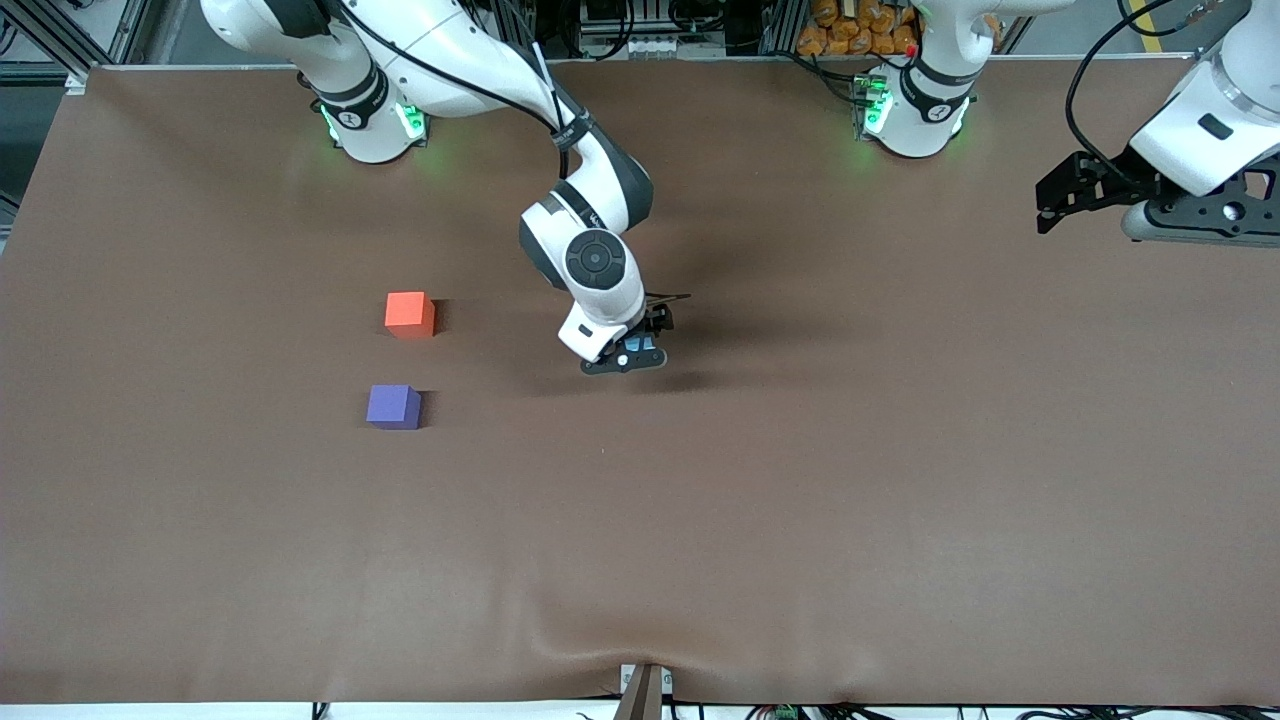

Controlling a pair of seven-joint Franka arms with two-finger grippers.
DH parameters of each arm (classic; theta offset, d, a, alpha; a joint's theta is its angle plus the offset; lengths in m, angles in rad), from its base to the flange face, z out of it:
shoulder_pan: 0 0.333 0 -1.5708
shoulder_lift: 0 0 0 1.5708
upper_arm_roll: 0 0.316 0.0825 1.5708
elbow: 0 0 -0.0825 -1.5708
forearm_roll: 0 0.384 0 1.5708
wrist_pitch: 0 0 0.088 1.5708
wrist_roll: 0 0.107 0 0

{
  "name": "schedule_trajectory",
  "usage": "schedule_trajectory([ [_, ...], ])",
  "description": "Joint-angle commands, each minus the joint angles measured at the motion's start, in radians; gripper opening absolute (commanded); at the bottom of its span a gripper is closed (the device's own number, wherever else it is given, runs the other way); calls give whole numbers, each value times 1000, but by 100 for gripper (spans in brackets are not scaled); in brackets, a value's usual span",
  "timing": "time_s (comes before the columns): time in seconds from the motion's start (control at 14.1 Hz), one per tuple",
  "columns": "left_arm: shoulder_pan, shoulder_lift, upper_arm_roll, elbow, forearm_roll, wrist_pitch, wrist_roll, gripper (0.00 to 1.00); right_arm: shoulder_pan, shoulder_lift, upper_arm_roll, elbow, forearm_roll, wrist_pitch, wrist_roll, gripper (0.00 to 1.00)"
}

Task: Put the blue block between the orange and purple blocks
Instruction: 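Close the right gripper on the light blue cube, then carry the cube with the right gripper toward the red and purple cubes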

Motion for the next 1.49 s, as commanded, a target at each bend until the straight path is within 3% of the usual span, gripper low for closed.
schedule_trajectory([
  [0.0, 9, 0, -4, 39, -4, -24, 5, 100, 16, 12, -8, 7, 16, 7, 11, 100],
  [0.07, 8, -3, -4, 42, -5, -26, 7, 100, 26, 17, -9, 8, 15, 8, 13, 99],
  [0.28, 7, 5, -8, 62, -5, -26, 4, 100, 39, 27, -12, 21, 0, 8, 30, 77],
  [0.35, 8, 5, -8, 62, -5, -24, 4, 100, 39, 27, -12, 24, -7, 7, 31, 40],
  [0.5, 9, 5, -8, 62, -5, -26, 4, 100, 39, 27, -14, 34, -19, 3, 37, 6],
  [0.57, 9, 6, -7, 61, -5, -24, 4, 100, 36, 26, -14, 40, -22, -3, 36, 0],
  [0.92, 11, 15, -4, 64, -5, -24, 8, 100, -10, -67, -15, 41, -20, -41, 103, 0],
  [1.13, 11, 15, -4, 65, -5, -24, 8, 100, -61, -199, -47, 42, -31, -290, 123, 0],
  [1.41, 12, 17, -2, 64, -5, -24, 7, 100, -131, -318, -106, 7, -48, -489, 97, 0],
])
